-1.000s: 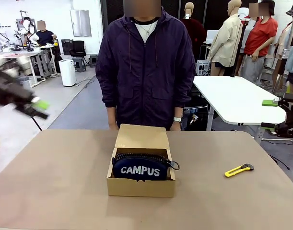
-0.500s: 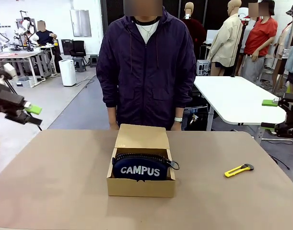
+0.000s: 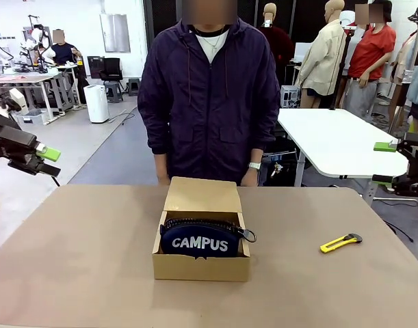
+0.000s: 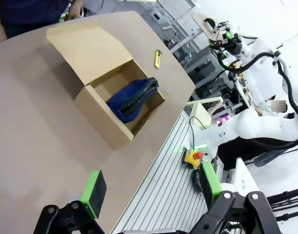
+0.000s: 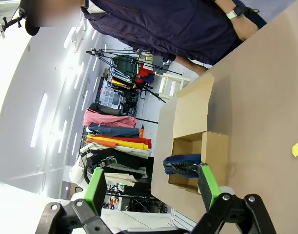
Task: Pack the items into the box.
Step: Pick up the item indicated by the person and place it inside the Mailer Box.
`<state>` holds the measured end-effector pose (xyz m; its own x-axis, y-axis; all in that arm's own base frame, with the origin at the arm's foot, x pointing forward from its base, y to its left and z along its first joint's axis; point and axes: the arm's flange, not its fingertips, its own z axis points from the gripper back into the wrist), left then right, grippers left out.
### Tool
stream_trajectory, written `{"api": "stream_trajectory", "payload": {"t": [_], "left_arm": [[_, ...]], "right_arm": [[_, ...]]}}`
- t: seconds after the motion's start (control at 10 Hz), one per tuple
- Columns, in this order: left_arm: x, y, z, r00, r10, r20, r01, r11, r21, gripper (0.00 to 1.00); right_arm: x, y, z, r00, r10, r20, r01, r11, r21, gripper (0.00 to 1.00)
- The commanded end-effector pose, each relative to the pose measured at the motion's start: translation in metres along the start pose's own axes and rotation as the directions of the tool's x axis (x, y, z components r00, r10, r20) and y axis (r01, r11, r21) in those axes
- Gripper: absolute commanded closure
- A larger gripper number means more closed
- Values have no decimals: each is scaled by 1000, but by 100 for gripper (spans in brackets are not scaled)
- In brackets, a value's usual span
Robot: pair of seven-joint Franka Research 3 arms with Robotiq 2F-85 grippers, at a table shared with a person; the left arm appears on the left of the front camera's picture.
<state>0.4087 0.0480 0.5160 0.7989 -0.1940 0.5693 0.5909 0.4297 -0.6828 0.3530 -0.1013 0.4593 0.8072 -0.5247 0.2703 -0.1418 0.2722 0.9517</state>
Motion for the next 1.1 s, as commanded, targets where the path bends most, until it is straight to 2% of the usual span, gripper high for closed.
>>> {"api": "stream_trajectory", "payload": {"t": [0.0, 1.0], "left_arm": [[-1, -2, 3, 1000, -6, -9, 6, 1000, -6, 0], [-1, -2, 3, 1000, -6, -9, 6, 1000, -6, 0]], "right_arm": [[0, 2, 1, 1000, -2, -12, 2, 1000, -5, 0], [0, 2, 1, 1000, -2, -12, 2, 1000, -5, 0]]}}
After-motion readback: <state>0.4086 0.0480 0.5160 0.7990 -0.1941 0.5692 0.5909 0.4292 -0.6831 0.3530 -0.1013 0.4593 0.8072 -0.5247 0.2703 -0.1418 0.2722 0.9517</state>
